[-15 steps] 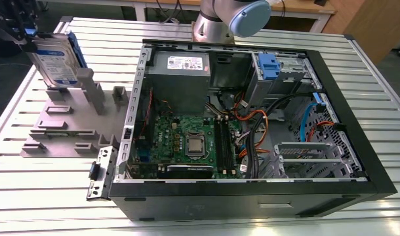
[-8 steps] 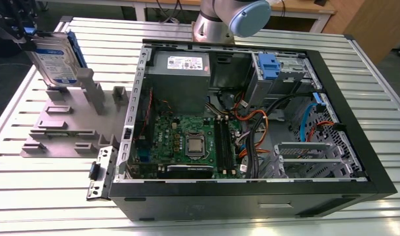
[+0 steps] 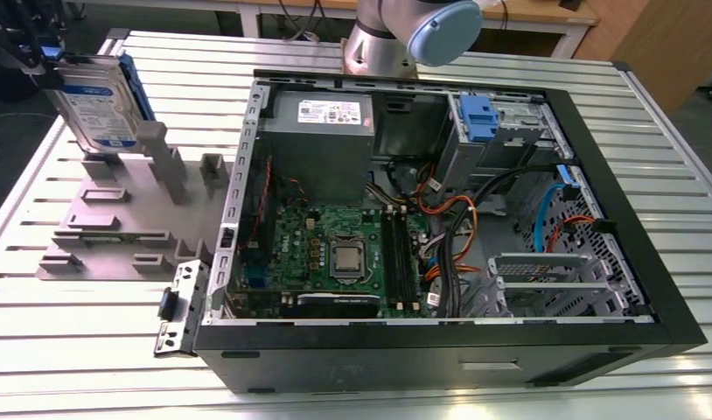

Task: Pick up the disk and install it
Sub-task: 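Pick up the disk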

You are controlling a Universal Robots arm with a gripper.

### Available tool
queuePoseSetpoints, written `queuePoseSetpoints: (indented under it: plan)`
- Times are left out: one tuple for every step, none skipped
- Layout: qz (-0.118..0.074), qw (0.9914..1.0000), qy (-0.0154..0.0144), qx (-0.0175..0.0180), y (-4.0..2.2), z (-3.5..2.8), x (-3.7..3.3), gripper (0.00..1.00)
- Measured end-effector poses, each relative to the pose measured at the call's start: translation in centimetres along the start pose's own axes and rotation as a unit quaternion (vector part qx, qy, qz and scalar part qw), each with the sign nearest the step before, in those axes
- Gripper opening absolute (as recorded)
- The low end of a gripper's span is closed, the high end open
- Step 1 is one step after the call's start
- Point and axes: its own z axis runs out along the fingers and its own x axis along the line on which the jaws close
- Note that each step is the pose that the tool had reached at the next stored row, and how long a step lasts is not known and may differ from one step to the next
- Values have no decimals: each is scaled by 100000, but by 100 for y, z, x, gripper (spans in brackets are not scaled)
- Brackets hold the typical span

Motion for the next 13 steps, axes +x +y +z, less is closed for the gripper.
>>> queuePoseSetpoints:
  plan:
    - [2,100000,0,0,0,-3,0,36]
    - [0,100000,1,1,0,-6,0,36]
    - [-1,100000,0,1,0,-9,0,36]
    - [-1,100000,-1,2,0,-12,0,36]
    - [1,100000,-1,3,0,-15,0,36]
    - [1,100000,0,3,0,-18,0,36]
    - [2,100000,1,-1,0,-21,0,36]
    - [0,100000,-1,4,1,-23,0,36]
    - [1,100000,-2,7,1,-25,0,36]
    - [1,100000,-1,5,1,-27,0,36]
    - [0,100000,0,2,1,-29,0,36]
    - [0,100000,0,3,1,-31,0,36]
    - [1,100000,-1,1,1,-32,0,36]
